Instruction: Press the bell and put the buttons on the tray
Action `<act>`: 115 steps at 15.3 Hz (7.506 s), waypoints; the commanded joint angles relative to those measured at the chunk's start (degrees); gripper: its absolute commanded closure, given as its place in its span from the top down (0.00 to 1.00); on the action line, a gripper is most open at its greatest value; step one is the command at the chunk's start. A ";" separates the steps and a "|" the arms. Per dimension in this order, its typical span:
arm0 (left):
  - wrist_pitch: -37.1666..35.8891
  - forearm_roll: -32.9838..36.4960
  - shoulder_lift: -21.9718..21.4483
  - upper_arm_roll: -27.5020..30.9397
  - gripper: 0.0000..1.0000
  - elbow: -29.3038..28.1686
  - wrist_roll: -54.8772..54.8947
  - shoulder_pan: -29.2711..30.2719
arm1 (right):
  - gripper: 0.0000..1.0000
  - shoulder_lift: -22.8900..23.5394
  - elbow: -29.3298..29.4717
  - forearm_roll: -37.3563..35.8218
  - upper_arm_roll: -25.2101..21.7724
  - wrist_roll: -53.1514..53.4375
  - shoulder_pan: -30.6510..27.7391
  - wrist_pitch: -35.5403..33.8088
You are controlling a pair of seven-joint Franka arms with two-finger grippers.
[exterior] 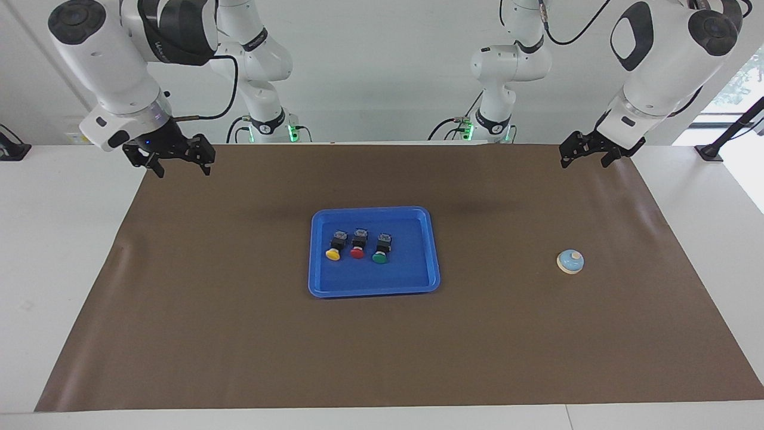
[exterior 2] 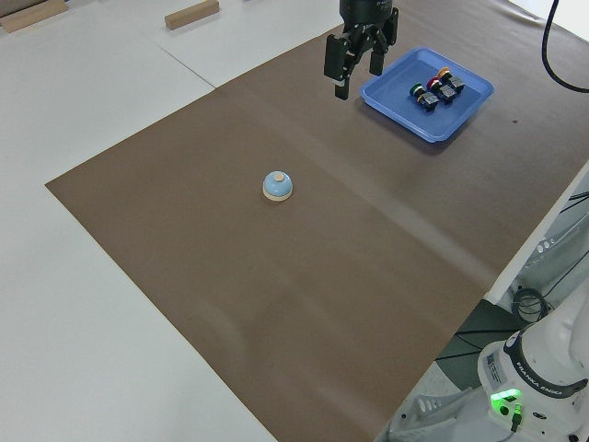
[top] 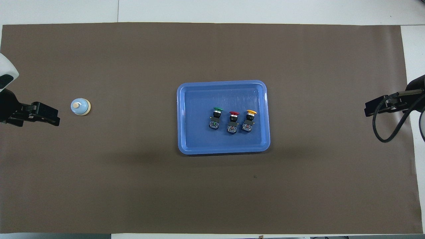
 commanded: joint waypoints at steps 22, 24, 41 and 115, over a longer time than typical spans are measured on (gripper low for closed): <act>14.77 -0.38 2.16 -0.11 0.00 -6.94 -4.28 3.12 | 1.00 -1.33 -1.15 -0.58 0.30 -0.48 -0.86 -0.42; 19.51 -0.11 6.03 -0.03 0.00 -6.85 -3.75 3.47 | 1.00 -1.33 -1.15 -0.58 0.30 -0.48 -0.86 -0.42; 42.65 -0.02 16.58 -0.03 0.00 -17.48 -1.73 5.58 | 1.00 -1.33 -1.15 -0.58 0.30 -0.48 -0.86 -0.42; 2.83 -0.37 -0.11 -0.11 1.00 -0.26 -2.08 1.19 | 1.00 -1.33 -1.15 -0.58 0.30 -0.48 -0.86 -0.42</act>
